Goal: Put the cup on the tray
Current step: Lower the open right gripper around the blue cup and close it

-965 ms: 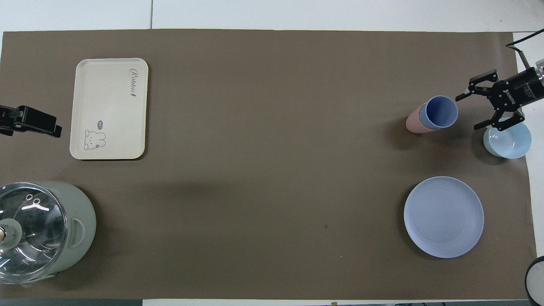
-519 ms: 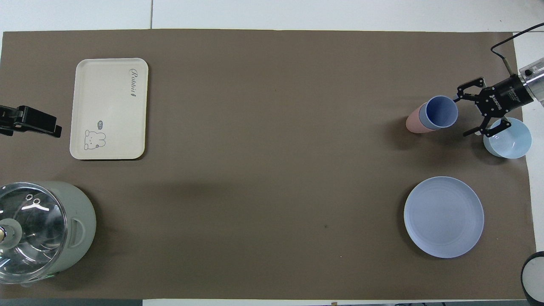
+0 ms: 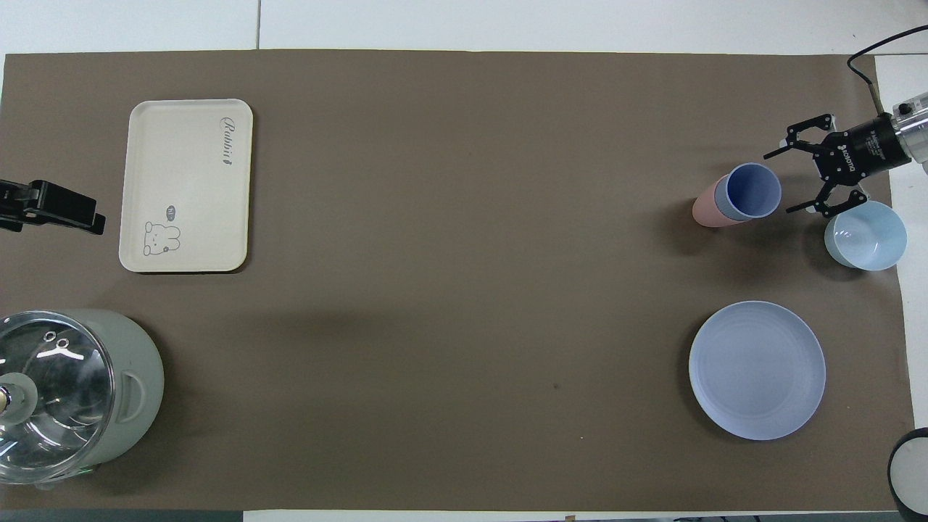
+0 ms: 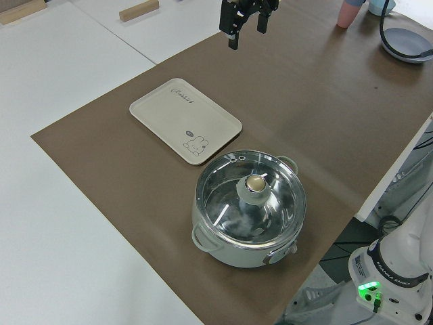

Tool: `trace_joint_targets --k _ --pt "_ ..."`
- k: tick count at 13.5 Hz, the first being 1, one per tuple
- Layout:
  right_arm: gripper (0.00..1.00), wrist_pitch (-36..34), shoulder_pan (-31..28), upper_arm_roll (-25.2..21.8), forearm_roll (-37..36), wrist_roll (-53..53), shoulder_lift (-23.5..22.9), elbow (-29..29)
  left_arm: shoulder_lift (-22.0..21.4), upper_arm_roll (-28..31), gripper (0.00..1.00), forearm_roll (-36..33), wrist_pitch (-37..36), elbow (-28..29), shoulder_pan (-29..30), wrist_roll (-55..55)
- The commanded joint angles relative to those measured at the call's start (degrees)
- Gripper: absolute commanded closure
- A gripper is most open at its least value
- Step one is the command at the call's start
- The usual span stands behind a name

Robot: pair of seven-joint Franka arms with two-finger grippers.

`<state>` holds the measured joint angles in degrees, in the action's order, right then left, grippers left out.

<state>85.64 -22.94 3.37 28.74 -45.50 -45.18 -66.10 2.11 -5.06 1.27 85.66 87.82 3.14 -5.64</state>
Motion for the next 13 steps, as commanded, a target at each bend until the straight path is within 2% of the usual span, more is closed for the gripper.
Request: trace_joint_targets --k 1,3,13 --pt "0.00 -0.2 -0.8 2.2 1.3 2.3 -0.4 -1.1 -0.3 0.8 0.00 0.4 -1.2 -0.5 -0.4 -0.8" --pt "0.00 -0.4 -0.9 2.3 1.3 4.9 0.2 -3.6 -0.3 0.8 0.00 0.4 -1.2 -0.5 -0.4 -0.8" --pt "0.00 -1.1 -0.9 4.4 2.9 9.5 -0.2 -6.0 -0.3 0.8 0.00 0.4 -1.2 -0.5 -0.5 -0.8"
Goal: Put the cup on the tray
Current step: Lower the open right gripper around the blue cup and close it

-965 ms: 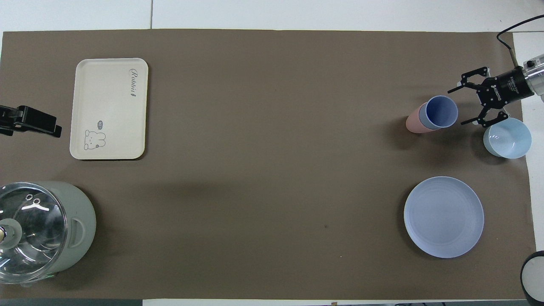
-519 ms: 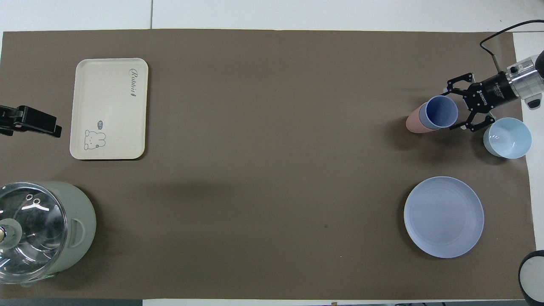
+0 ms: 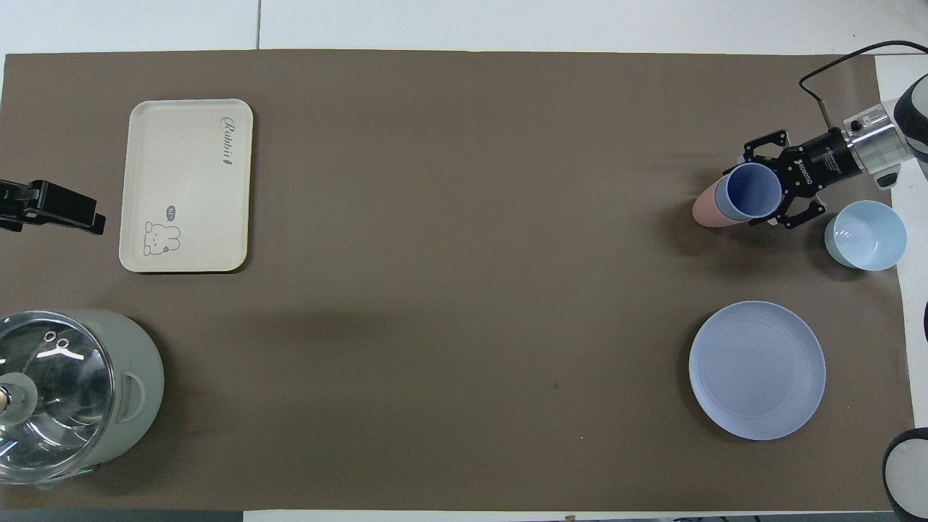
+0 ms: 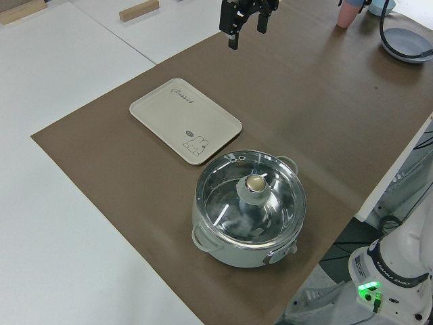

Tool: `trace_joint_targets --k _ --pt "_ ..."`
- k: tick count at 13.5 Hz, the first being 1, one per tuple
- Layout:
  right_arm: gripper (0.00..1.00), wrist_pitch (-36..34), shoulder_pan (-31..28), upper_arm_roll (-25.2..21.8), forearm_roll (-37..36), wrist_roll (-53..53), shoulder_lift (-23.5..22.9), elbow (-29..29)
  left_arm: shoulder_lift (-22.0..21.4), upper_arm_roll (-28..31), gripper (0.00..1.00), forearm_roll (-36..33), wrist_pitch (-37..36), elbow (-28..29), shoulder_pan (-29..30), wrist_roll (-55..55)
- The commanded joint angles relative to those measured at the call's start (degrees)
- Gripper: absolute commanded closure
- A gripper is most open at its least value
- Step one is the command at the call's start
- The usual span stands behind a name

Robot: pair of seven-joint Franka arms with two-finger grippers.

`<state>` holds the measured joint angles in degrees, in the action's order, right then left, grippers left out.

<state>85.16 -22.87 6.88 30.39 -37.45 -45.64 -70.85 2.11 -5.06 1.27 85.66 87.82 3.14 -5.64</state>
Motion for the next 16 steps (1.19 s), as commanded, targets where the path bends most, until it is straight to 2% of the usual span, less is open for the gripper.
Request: trace_joint_targets --k 1,12,15,16 --pt "0.00 -0.6 -0.9 0.9 1.2 1.5 0.5 -2.0 -0.3 0.8 0.00 0.4 -1.2 -0.5 -0.4 -0.8" --pt "0.00 -1.2 -1.4 1.7 2.7 0.7 0.8 -4.1 -0.3 0.8 0.00 0.4 -1.2 -0.5 -0.4 -0.8" --pt "0.00 -1.3 -2.5 3.2 2.6 0.7 0.8 -5.1 -0.3 0.8 0.00 0.4 -1.2 -0.5 -0.4 -0.8" --pt "0.22 -1.2 -2.6 3.3 2.6 0.8 0.8 -5.1 -0.3 0.8 0.00 0.4 -1.2 -0.5 -0.5 -0.8"
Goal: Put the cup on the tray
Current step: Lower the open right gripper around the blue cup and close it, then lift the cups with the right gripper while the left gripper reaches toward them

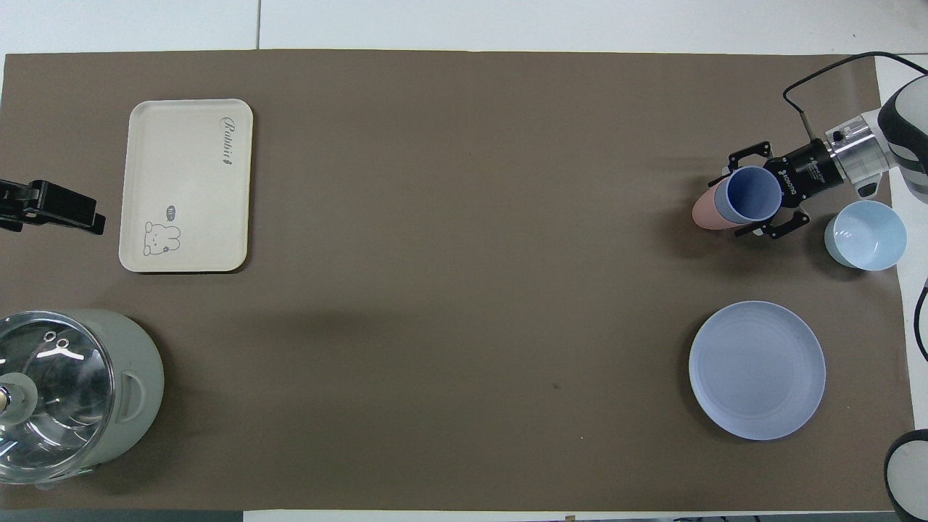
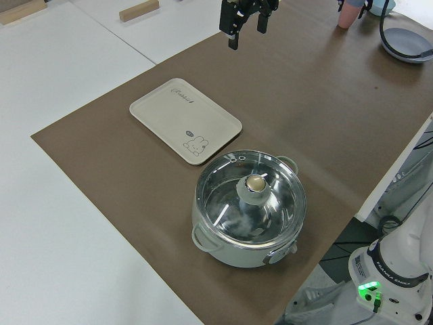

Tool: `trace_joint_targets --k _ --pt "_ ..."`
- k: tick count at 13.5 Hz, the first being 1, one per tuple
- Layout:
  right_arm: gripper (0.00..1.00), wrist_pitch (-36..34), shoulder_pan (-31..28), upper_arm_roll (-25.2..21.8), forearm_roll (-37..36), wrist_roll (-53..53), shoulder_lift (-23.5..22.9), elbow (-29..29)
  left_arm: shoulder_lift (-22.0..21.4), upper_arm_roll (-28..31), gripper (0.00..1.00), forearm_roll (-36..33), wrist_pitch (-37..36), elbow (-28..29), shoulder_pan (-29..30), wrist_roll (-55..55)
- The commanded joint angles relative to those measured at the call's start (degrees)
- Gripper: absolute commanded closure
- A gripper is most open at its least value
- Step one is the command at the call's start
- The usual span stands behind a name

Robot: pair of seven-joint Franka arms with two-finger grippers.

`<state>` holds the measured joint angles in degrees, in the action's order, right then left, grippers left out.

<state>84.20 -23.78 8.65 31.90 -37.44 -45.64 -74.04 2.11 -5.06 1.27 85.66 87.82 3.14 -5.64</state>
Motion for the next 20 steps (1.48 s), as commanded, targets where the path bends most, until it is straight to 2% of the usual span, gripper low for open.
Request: trace_joint_targets --k 1,2,3,5,8,10,12,14,20 --pt "0.62 -0.3 -2.1 1.9 1.2 0.8 0.8 -1.6 -0.3 0.8 0.00 0.4 -1.2 -0.5 -0.4 -0.8" --pt "0.97 -0.2 -2.5 2.9 1.3 0.7 0.8 -1.4 -0.3 0.8 0.00 0.4 -1.2 -0.5 -0.4 -0.8" --pt "1.00 -0.2 -2.9 3.5 1.3 0.4 0.8 -1.3 -0.3 0.8 0.00 0.4 -1.2 -0.5 -0.4 -0.8" --pt "1.00 -0.2 -2.9 4.0 1.7 -1.4 0.8 -1.1 -0.3 0.8 0.00 0.4 -1.2 -0.5 -0.4 -0.8" --pt "1.00 2.4 -2.4 8.1 4.5 -15.2 2.6 -0.9 -0.3 0.8 0.00 0.4 -1.2 -0.5 -0.5 -0.8" --pt "1.00 4.3 -1.2 11.0 4.8 -20.0 4.8 -1.1 -0.3 0.8 0.00 0.4 -1.2 -0.5 -0.4 -0.8" --pt "1.00 5.0 3.0 11.4 5.4 -27.5 7.2 -1.0 -0.3 0.8 0.00 0.4 -1.2 -0.5 -0.4 -0.8" --pt "1.00 9.4 8.1 11.4 6.0 -36.0 10.7 -1.1 -0.3 0.8 0.00 0.4 -1.2 -0.5 -0.4 -0.8" --pt "1.00 19.6 22.1 11.3 6.1 -57.8 16.8 -2.1 -0.3 0.6 0.00 1.0 -1.4 -0.5 -0.8 -0.3"
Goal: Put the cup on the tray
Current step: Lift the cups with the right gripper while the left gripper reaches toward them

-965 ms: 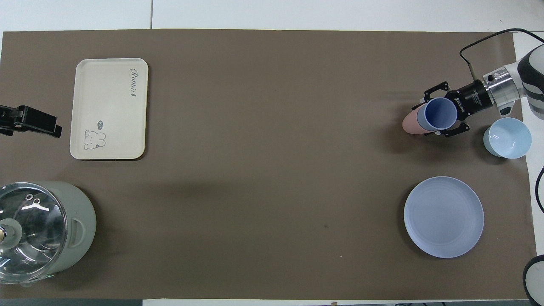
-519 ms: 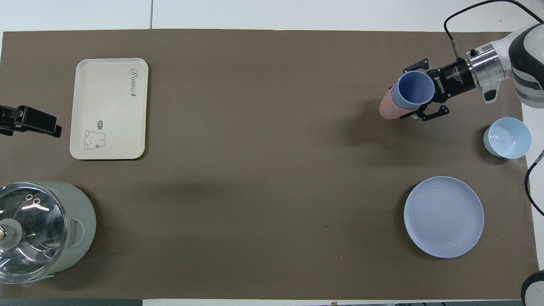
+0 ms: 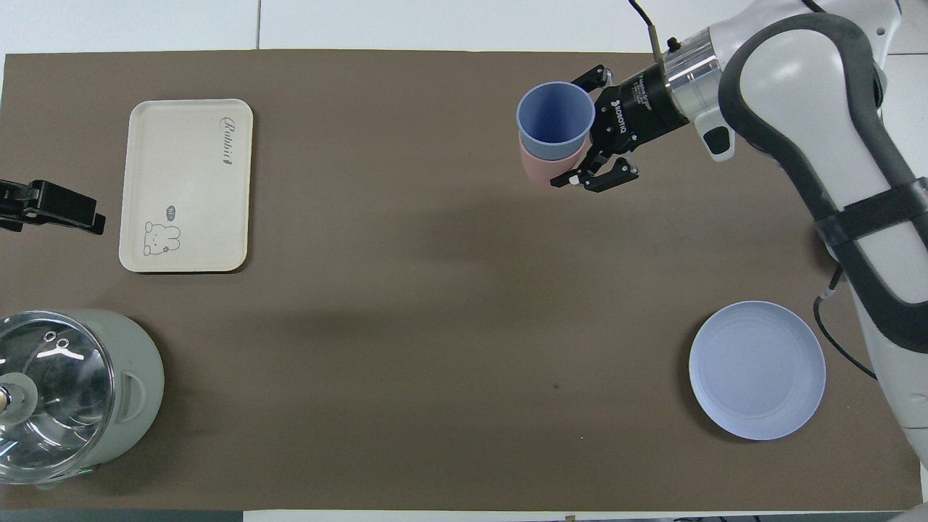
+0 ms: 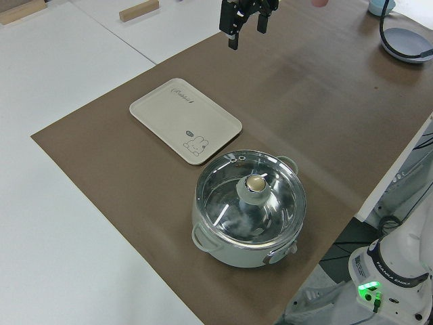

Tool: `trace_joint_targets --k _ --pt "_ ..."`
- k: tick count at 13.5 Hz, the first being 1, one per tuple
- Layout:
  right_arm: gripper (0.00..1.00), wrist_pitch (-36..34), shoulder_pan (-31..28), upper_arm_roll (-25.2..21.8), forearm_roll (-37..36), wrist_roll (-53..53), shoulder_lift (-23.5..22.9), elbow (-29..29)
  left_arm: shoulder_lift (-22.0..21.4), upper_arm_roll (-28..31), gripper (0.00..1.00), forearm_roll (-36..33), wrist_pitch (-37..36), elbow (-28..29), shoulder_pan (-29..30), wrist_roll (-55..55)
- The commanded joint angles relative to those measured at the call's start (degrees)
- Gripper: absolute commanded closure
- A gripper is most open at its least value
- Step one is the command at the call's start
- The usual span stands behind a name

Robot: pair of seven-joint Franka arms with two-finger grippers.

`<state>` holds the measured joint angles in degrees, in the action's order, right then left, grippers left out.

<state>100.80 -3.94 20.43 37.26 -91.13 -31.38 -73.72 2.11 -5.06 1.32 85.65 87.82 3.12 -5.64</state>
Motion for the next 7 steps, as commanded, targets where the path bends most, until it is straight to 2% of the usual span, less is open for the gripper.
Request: trace_joint_targets --k 1,3,5,7 --pt "1.00 4.5 4.1 -0.5 0.3 -5.7 3.0 -2.8 -0.4 0.5 0.00 2.8 -1.6 0.0 -1.2 1.4" --pt "1.00 7.8 7.9 -0.7 -1.6 -7.7 3.9 -4.1 -0.6 -0.1 0.00 11.5 0.7 0.3 -1.6 13.5" --pt "1.00 13.6 11.6 -0.7 -5.3 -12.8 4.0 -4.9 -0.3 -2.2 0.00 12.8 7.3 0.4 -5.5 24.1" --pt "1.00 15.8 12.8 -0.7 -6.1 -16.0 4.1 -6.2 0.1 -2.3 0.00 12.5 10.6 0.0 -10.7 33.3"
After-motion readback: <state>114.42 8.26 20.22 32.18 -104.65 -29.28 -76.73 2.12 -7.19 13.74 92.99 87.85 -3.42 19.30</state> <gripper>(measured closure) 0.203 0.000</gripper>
